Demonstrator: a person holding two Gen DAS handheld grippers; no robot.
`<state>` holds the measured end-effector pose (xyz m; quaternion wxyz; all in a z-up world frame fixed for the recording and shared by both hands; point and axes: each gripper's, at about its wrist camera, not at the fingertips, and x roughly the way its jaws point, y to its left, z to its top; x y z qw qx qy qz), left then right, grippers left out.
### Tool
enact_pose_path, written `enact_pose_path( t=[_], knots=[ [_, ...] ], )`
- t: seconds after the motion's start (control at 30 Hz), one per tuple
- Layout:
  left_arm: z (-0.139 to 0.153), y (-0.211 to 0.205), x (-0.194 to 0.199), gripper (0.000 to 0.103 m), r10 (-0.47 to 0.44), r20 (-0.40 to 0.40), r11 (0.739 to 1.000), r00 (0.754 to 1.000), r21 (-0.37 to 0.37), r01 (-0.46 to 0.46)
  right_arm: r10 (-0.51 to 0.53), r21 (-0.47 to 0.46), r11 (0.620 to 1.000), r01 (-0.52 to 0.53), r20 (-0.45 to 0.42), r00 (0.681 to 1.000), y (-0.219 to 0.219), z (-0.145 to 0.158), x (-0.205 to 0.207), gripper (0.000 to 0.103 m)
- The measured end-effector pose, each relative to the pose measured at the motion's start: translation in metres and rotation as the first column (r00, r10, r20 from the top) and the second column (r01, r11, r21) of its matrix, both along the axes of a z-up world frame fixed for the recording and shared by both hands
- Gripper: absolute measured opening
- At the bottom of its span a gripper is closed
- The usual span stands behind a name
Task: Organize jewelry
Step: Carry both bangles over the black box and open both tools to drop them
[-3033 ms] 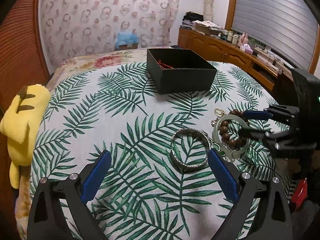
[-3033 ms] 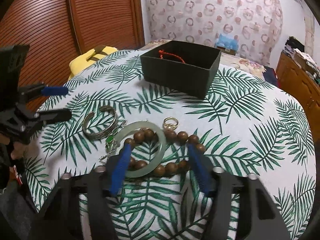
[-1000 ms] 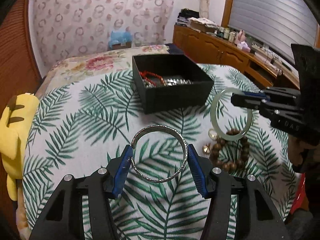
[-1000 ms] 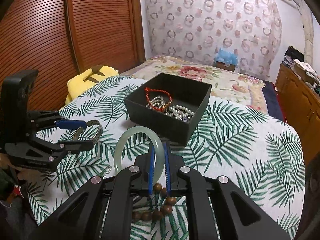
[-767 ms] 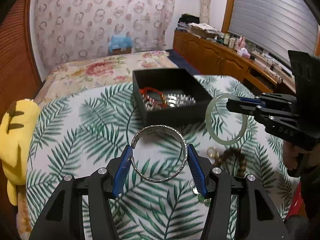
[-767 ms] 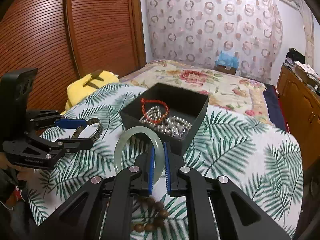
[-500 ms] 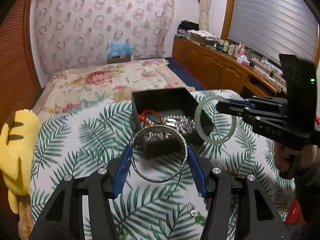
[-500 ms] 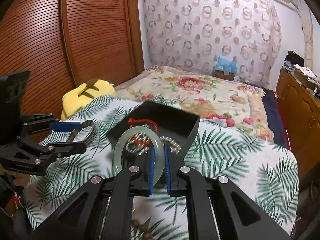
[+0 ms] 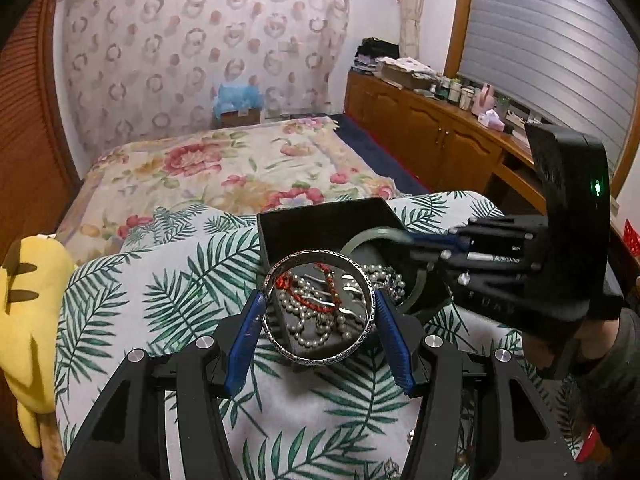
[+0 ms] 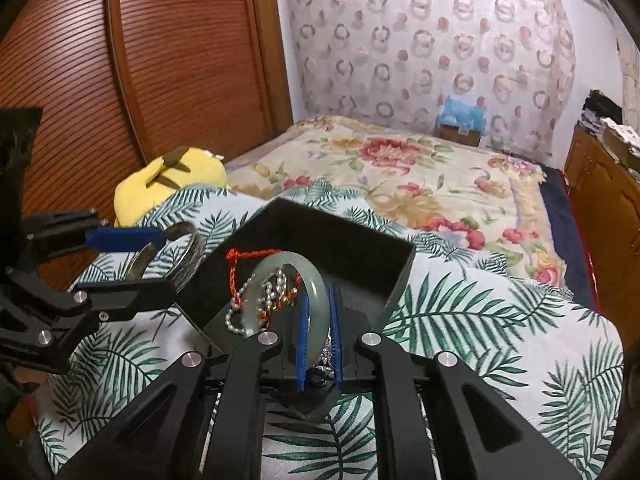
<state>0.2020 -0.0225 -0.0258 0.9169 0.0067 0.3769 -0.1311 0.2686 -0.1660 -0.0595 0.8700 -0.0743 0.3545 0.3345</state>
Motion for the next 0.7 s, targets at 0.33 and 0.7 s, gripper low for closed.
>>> enact_pose_path(
  t=[0.33, 0.7],
  knots=[
    [-0.005, -0.01, 0.023, 0.053, -0.029, -0.004, 1.0, 1.0, 0.01, 0.029, -0.032, 0.046, 0.998, 0.031, 0.019, 0.999, -0.018, 0.014, -0.008, 0.015],
    [-0.016, -0.022, 0.038, 0.053, -0.056, -0.022, 0.998, 0.998, 0.027, 0.056, -0.102, 0.052, 0.994, 0.1, 0.027, 0.994, -0.05, 0.017, -0.027, 0.015]
  ],
)
